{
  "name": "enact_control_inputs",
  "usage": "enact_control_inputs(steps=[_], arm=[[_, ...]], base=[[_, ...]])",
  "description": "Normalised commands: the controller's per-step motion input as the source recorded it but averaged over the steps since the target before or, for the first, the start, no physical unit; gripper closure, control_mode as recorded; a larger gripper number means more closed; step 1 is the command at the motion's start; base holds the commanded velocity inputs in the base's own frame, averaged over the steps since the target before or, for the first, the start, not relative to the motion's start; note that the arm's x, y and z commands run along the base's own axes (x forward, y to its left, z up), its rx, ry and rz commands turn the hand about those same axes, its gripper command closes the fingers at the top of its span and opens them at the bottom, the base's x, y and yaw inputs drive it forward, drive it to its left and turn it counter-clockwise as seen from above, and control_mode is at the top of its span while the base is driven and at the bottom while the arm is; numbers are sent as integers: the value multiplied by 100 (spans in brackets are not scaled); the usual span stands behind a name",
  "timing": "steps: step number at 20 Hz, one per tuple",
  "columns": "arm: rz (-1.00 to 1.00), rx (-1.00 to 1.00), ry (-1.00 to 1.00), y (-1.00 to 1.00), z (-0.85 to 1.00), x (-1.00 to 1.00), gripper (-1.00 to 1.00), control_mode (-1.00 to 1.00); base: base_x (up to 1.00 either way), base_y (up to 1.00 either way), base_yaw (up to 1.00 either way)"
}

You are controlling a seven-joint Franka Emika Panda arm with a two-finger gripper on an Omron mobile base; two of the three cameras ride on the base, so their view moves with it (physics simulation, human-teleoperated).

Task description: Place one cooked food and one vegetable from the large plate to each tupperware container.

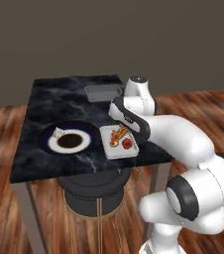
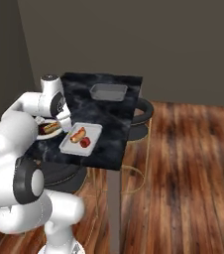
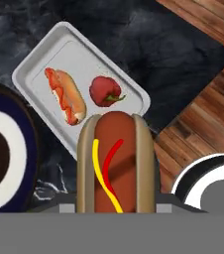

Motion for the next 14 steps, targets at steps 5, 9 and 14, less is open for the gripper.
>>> enact_control_inputs(steps=[5,9,14], arm=[[0,0,0,0,0,0,100,100],[0,0,0,0,0,0,100,100],[0,0,0,0,0,0,100,100]], base=[[-63,-100,0],[-65,-100,0],[-2,-100,22]])
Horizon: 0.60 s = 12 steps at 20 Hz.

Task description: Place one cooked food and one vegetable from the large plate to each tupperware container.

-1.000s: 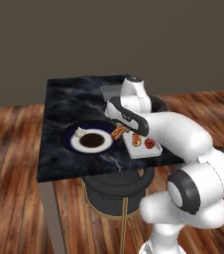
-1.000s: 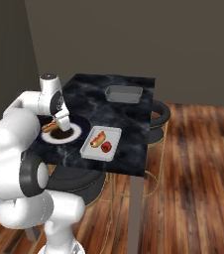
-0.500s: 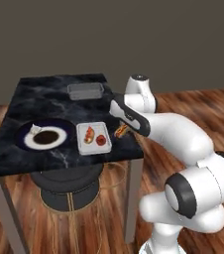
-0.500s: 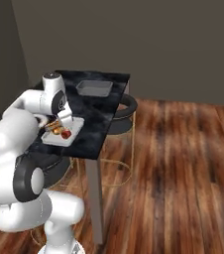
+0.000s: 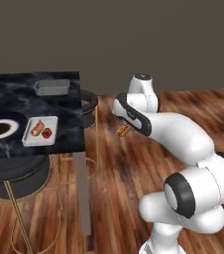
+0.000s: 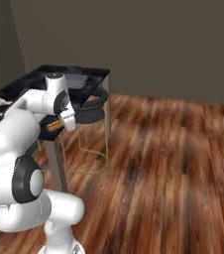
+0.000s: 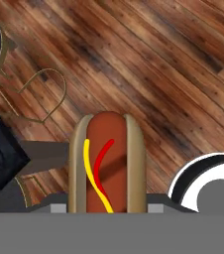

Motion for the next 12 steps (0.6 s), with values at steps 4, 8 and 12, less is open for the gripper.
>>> enact_control_inputs(steps=[4,8,12], arm=[[0,0,0,0,0,0,100,100],[0,0,0,0,0,0,100,100],[0,0,0,0,0,0,100,100]], base=[[1,-100,48],[15,-100,56],[24,-100,54]])
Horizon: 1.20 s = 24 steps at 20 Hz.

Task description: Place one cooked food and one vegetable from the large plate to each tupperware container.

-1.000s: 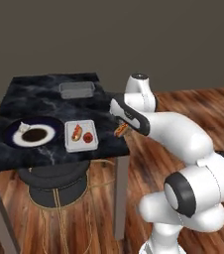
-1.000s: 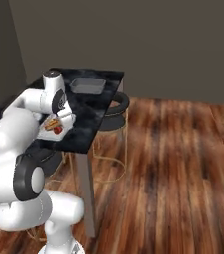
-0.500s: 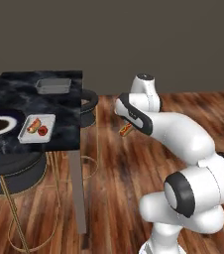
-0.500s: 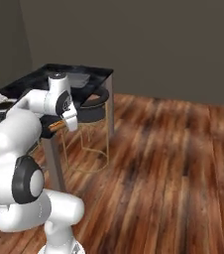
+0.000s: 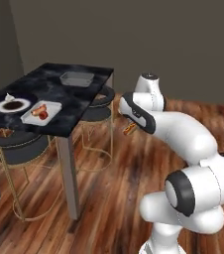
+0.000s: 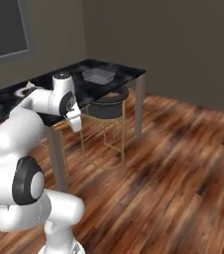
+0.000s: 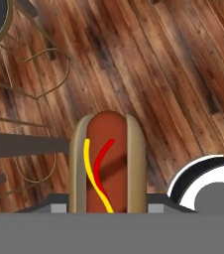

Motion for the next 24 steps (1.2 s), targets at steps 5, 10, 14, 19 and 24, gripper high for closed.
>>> enact_control_inputs(steps=[5,10,14,19,24], arm=[[0,0,0,0,0,0,100,100],[0,0,0,0,0,0,100,100],[0,0,0,0,0,0,100,100],[0,0,0,0,0,0,100,100],[0,0,0,0,0,0,100,100]], base=[[88,-83,55],[100,-71,48],[100,-92,48],[96,-85,52],[67,-90,57]])
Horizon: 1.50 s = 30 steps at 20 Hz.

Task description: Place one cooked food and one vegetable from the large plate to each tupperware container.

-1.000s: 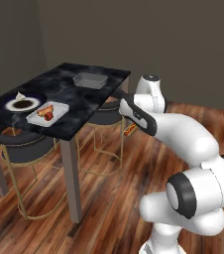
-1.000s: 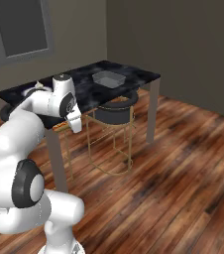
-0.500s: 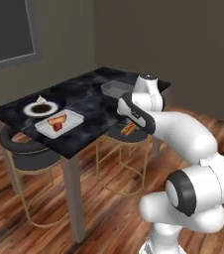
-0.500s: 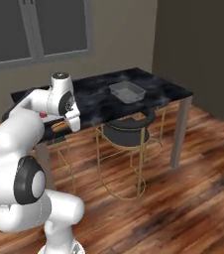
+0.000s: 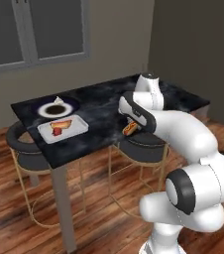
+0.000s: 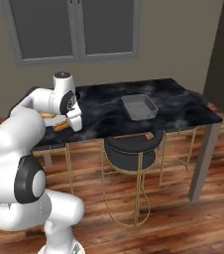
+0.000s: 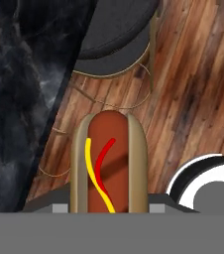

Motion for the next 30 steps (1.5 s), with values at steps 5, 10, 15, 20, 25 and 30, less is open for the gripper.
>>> enact_control_inputs(steps=[5,10,15,20,25,30], arm=[[0,0,0,0,0,0,100,100],[0,0,0,0,0,0,100,100],[0,0,0,0,0,0,100,100],[0,0,0,0,0,0,100,100],[0,0,0,0,0,0,100,100],[0,0,0,0,0,0,100,100]], base=[[36,-99,54],[9,-100,48],[35,-100,47],[80,-89,44],[100,-36,18],[99,-14,0]])
